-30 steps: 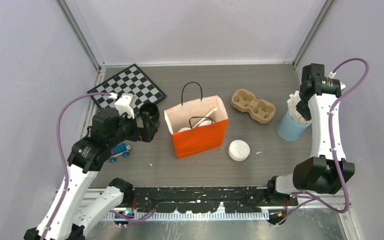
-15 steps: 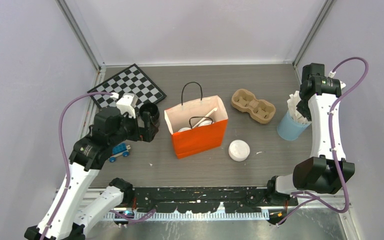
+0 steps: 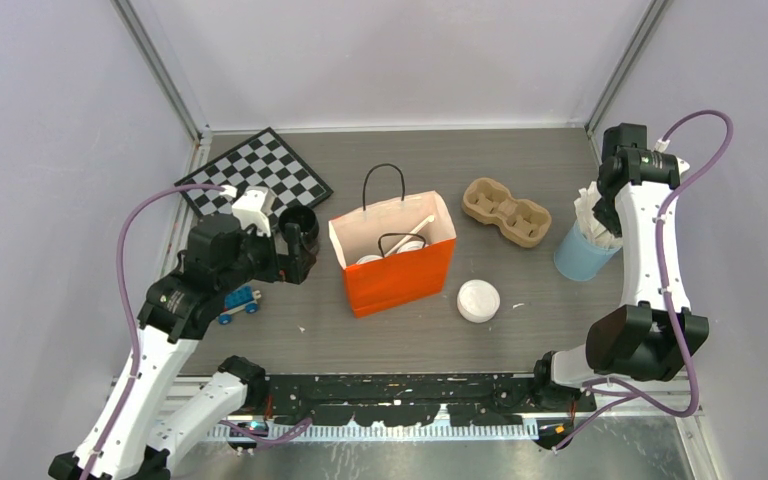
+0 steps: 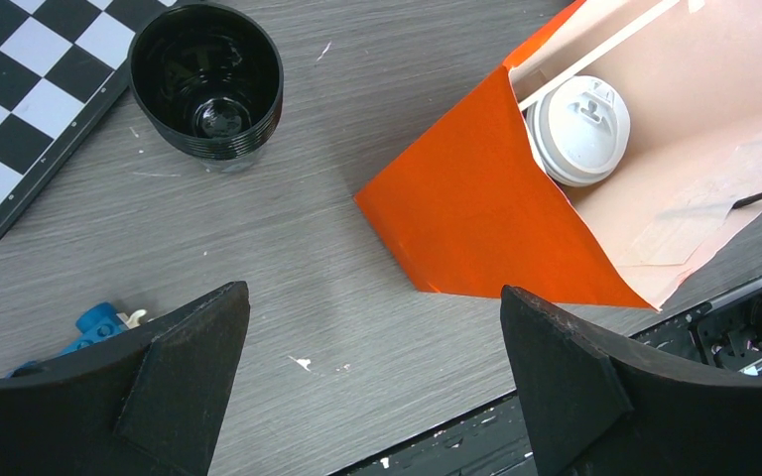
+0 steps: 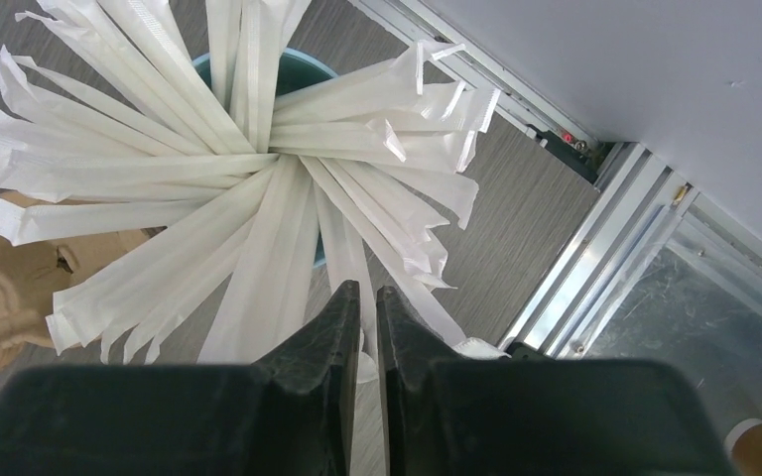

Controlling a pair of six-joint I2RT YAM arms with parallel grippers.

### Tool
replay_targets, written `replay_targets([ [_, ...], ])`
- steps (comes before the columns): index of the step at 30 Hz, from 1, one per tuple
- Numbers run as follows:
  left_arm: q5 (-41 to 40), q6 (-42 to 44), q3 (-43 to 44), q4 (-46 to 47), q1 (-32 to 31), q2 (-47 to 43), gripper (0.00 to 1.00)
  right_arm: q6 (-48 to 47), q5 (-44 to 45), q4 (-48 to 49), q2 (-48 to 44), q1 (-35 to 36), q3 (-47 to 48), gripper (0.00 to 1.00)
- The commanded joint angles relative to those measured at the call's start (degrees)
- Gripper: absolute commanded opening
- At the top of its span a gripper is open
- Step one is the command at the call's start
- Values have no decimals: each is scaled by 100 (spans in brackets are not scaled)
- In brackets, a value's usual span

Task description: Pack the takeout coffee

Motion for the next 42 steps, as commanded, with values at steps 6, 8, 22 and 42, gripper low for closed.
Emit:
replay_targets([
  [6, -145, 128, -25, 99, -21, -201, 100, -69, -58, 154, -185, -24, 92, 0],
  [8, -152, 136, -9, 96, -20, -220, 100, -96, -51, 153, -222, -27, 134, 0],
  [22, -73, 119, 8, 145, -20, -255, 100, -105, -104, -19, -504, -26, 792, 0],
  [42, 71, 25, -20, 256, -21, -235, 100, -359, -862, -338, -233, 42, 3715, 0],
])
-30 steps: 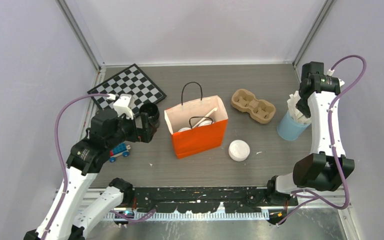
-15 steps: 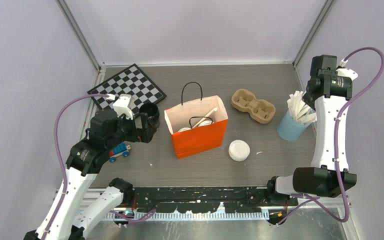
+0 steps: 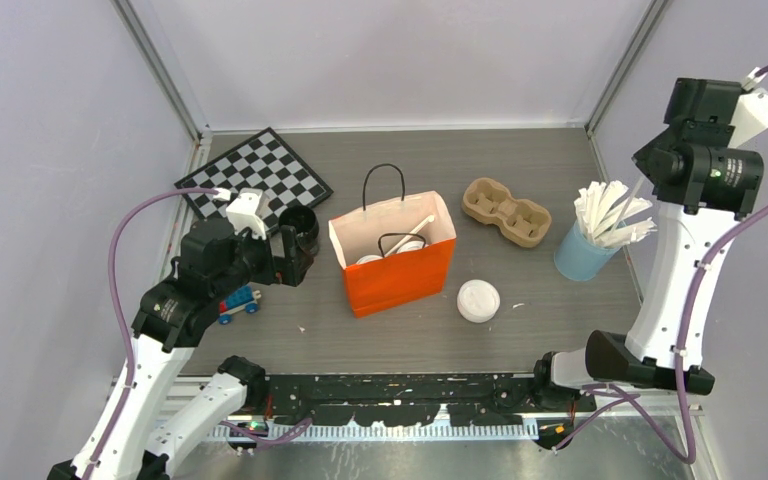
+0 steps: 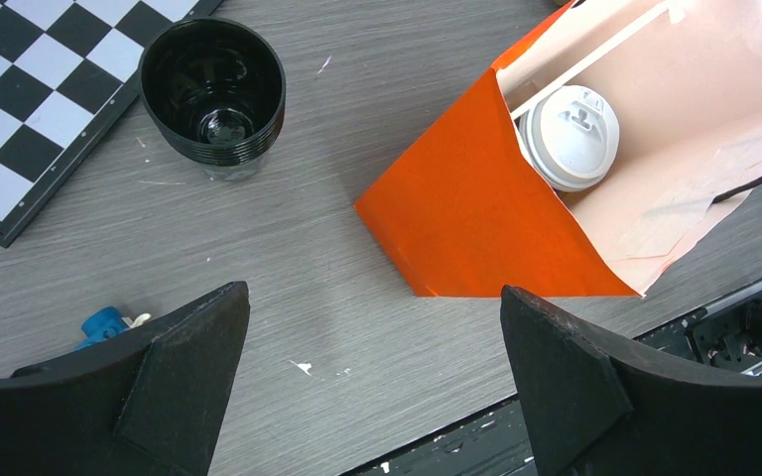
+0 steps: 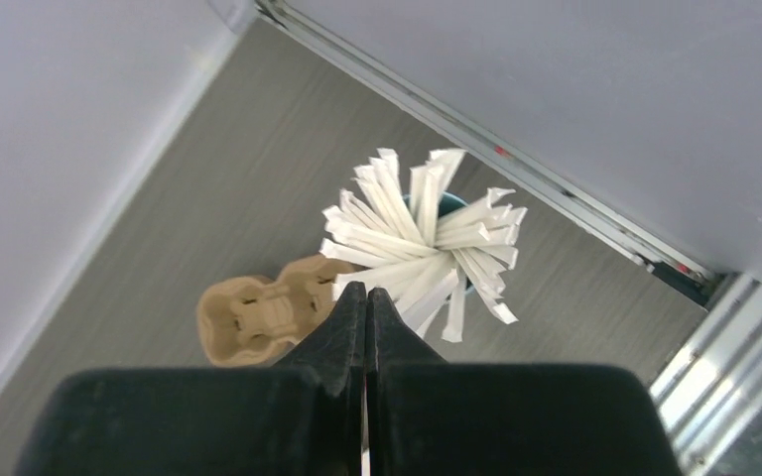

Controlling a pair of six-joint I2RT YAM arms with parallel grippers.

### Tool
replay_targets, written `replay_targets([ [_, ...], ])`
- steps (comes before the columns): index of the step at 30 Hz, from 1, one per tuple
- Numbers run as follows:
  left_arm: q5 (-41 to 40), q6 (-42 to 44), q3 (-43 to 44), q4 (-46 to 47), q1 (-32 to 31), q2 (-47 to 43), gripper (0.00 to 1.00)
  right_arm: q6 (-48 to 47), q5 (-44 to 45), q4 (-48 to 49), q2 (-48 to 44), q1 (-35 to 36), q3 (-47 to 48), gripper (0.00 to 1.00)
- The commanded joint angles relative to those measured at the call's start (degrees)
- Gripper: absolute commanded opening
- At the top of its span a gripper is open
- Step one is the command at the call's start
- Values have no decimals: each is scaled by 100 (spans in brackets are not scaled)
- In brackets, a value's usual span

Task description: Pack the takeout coffee

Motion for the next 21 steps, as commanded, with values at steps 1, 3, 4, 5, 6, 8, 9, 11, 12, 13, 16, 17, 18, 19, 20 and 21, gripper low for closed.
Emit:
replay_targets([
  [1, 123, 8, -15, 274, -25, -35, 100, -168, -512, 16, -28, 76, 731, 0],
  [3, 147, -11, -3, 301, -21, -24, 100, -159, -774, 139, -71, 146, 922, 0],
  [4, 152, -24, 4, 321, -20, -11, 100, -170, -912, 206, -85, 198, 1036, 0],
  [5, 159, -40, 6, 335, -21, 4, 100, -179, -1044, 266, -98, 237, 1144, 0],
  [6, 161, -63, 14, 346, -20, 23, 100, -226, -1269, 358, -91, 269, 1251, 0],
  [8, 191, -110, 26, 360, -20, 53, 100, -308, -1660, 576, -87, 321, 1425, 0],
  [9, 223, -137, 37, 372, -22, 63, 100, -310, -1804, 737, -94, 346, 1498, 0],
  [11, 248, -147, 87, 362, -20, 80, 100, -265, -2110, 887, -92, 385, 1660, 0],
  [12, 237, -145, 116, 335, -20, 82, 100, -209, -2256, 949, -81, 407, 1747, 0],
  [13, 221, -144, 140, 303, -20, 90, 100, -136, -2389, 979, -66, 436, 1834, 0],
  [16, 211, -161, 201, 260, -20, 119, 100, 150, -2915, 1141, -60, 550, 1916, 0],
  [17, 233, -188, 213, 263, -20, 138, 100, 247, -3040, 1191, -53, 615, 1921, 0],
  [18, 246, -221, 231, 273, -20, 175, 100, 343, -3125, 1229, -52, 673, 1922, 0],
  [19, 291, -245, 256, 284, -20, 205, 100, 453, -3164, 1256, -51, 764, 1919, 0],
  [20, 333, -268, 280, 312, -20, 231, 100, 561, -3183, 1281, -59, 869, 1912, 0],
  [21, 361, -294, 310, 318, -20, 248, 100, 664, -3221, 1335, -60, 984, 1890, 0],
])
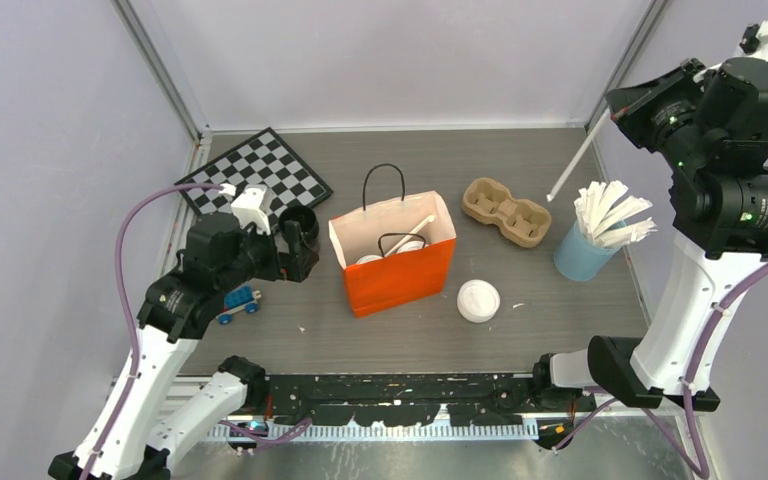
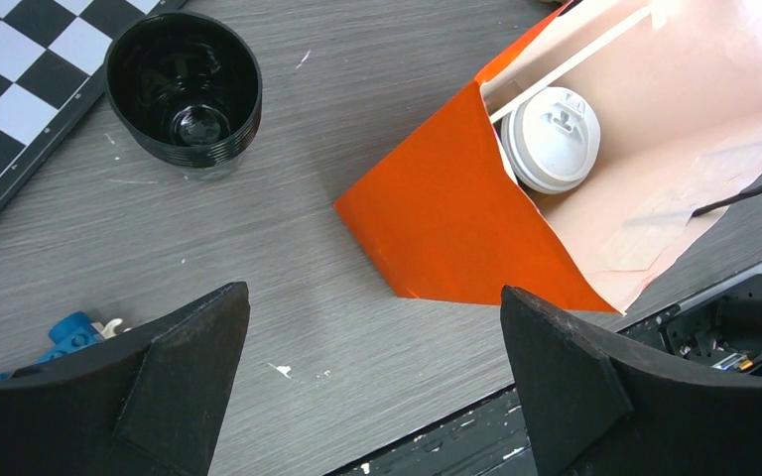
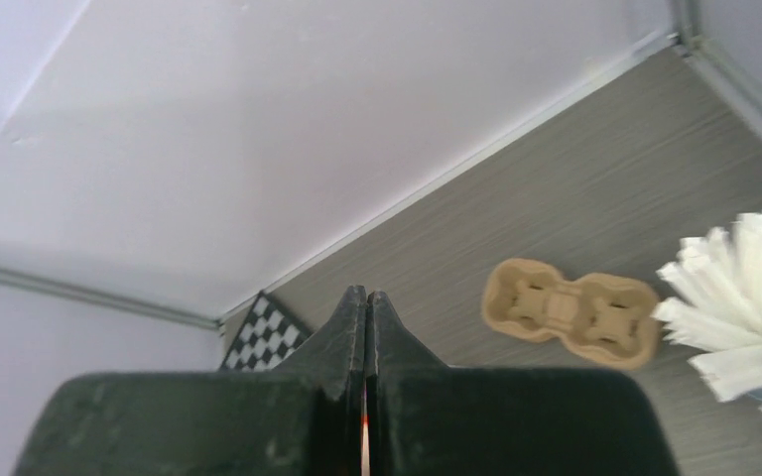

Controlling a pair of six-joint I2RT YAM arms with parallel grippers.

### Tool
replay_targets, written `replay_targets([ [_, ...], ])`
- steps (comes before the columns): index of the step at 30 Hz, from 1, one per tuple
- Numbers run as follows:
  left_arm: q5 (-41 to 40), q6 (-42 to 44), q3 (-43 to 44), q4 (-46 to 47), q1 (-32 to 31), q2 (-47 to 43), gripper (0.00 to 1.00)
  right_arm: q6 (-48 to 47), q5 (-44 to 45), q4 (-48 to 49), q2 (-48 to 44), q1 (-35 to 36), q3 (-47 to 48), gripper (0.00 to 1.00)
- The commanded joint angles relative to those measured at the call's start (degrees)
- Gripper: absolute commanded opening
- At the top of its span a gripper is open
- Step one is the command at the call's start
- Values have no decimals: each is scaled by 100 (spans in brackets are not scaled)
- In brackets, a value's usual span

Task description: Pack the takeout coffee

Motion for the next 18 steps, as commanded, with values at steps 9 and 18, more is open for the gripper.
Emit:
replay_targets([
  [9, 190, -277, 380, 187, -20, 114, 100, 1437, -623, 939, 363, 1615, 543, 0],
  [18, 74, -309, 415, 62, -20, -15, 100, 1617, -131, 1359, 525, 3098, -42, 0],
])
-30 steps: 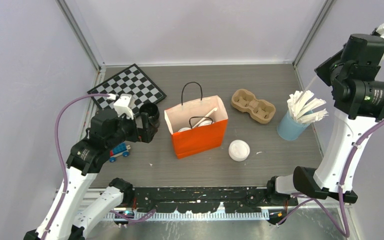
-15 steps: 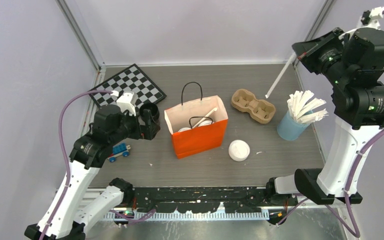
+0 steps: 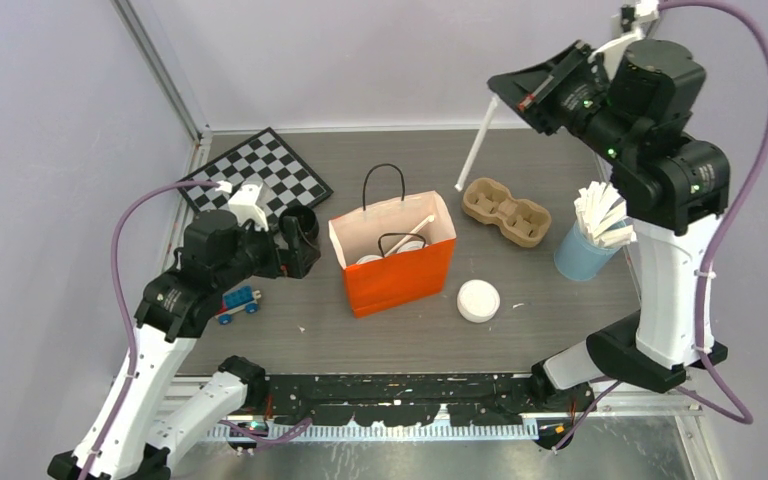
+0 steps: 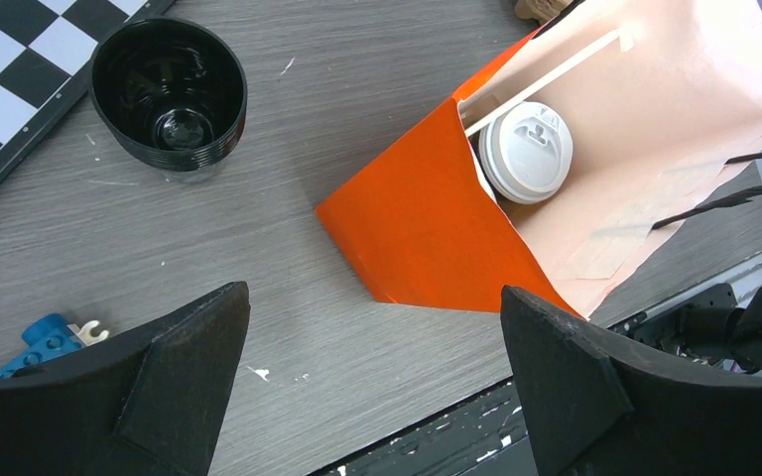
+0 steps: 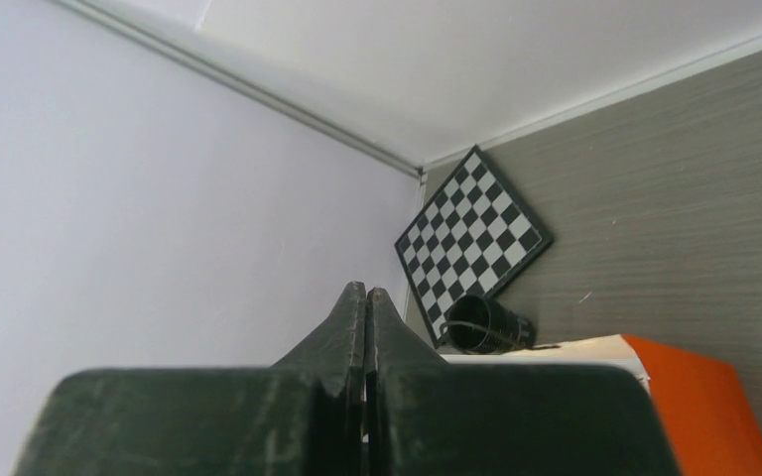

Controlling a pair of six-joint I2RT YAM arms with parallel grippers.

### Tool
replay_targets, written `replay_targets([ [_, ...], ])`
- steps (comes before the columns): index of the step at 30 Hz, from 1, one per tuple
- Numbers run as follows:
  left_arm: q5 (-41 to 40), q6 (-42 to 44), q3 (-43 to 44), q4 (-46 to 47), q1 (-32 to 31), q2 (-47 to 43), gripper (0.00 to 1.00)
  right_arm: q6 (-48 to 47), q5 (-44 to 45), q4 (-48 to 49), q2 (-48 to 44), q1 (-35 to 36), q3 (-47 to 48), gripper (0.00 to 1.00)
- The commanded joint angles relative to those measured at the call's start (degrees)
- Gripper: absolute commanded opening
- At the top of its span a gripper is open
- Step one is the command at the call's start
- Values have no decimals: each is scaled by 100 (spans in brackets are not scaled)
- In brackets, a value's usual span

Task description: Pack the takeout coffee

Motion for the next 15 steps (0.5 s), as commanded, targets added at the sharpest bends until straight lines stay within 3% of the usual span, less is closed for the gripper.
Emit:
replay_targets([
  [1, -60, 0, 239, 54, -20, -127, 100, 218, 418, 548, 1, 688, -448, 0],
  [7, -144, 77, 247, -85, -20, -171, 100, 392, 777, 822, -67, 1498, -1283, 0],
  [15, -179, 170, 261, -197, -21, -166, 100, -18, 1018, 1026, -367, 1638, -2465, 0],
])
